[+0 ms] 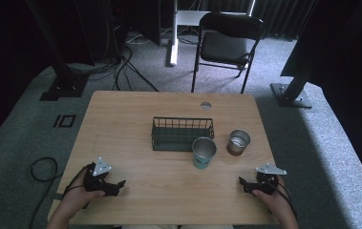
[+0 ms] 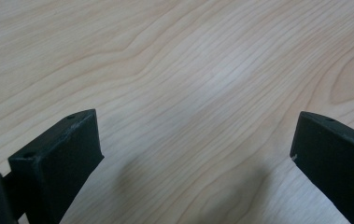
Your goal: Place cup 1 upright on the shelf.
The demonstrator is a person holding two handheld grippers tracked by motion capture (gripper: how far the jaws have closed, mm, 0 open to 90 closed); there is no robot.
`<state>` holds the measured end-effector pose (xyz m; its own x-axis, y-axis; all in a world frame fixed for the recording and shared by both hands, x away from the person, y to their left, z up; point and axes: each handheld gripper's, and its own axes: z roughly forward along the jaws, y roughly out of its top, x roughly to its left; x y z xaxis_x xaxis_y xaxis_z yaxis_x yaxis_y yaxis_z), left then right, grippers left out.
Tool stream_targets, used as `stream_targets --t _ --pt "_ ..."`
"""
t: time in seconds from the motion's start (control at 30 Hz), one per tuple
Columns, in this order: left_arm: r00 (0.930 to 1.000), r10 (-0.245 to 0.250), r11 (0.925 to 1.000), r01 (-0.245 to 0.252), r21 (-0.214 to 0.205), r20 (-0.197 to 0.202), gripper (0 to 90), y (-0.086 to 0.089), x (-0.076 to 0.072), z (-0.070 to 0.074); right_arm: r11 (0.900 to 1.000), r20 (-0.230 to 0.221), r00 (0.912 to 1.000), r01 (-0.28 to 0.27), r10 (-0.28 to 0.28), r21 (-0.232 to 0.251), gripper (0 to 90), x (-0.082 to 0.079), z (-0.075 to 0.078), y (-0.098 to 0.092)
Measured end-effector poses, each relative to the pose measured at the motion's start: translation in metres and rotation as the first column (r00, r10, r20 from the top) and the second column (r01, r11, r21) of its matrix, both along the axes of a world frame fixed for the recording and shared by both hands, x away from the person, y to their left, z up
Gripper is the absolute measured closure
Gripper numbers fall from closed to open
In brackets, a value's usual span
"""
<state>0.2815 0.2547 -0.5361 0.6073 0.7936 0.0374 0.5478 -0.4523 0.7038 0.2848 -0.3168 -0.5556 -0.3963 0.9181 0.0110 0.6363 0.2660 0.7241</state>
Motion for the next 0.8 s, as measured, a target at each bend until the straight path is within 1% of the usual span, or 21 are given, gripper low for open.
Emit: stream_targets --t 0.03,0.13,0.17,0.2,0.33,0.57,0.7,0.8 --pt "1.0000 0.000 1.0000 0.000 0.000 0.000 2.5 0.000 0.000 0.000 1.0000 0.000 1.0000 0.000 0.000 0.000 11.6 0.000 0.000 0.000" --pt "0.9999 -0.013 0.9996 0.014 -0.023 0.011 2.5 -0.005 0.001 0.002 1.0000 0.000 1.0000 0.000 0.000 0.000 11.6 0.000 0.000 0.000" --pt "0.9997 -0.019 0.9996 0.019 -0.023 0.014 2.5 -0.007 0.001 0.002 1.0000 0.000 1.0000 0.000 0.000 0.000 11.6 0.000 0.000 0.000" --pt "0.9996 -0.022 0.9993 0.022 -0.031 0.017 2.5 -0.009 0.002 0.003 1.0000 0.000 1.0000 0.000 0.000 0.000 11.7 0.000 0.000 0.000" --pt "0.9991 -0.034 0.9992 0.034 -0.018 0.027 2.5 -0.015 0.002 0.004 1.0000 0.000 1.0000 0.000 0.000 0.000 11.6 0.000 0.000 0.000" --pt "0.9962 -0.065 0.9971 0.067 -0.038 0.058 2.5 -0.029 0.002 0.012 1.0000 0.000 1.0000 0.000 0.000 0.000 11.6 0.000 0.000 0.000" --pt "0.9942 -0.086 0.9952 0.089 -0.042 0.064 2.5 -0.036 0.003 0.014 1.0000 0.000 1.0000 0.000 0.000 0.000 11.6 0.000 0.000 0.000" --pt "0.9925 -0.099 0.9942 0.101 -0.034 0.072 2.5 -0.041 0.004 0.016 1.0000 0.000 1.0000 0.000 0.000 0.000 11.6 0.000 0.000 0.000"
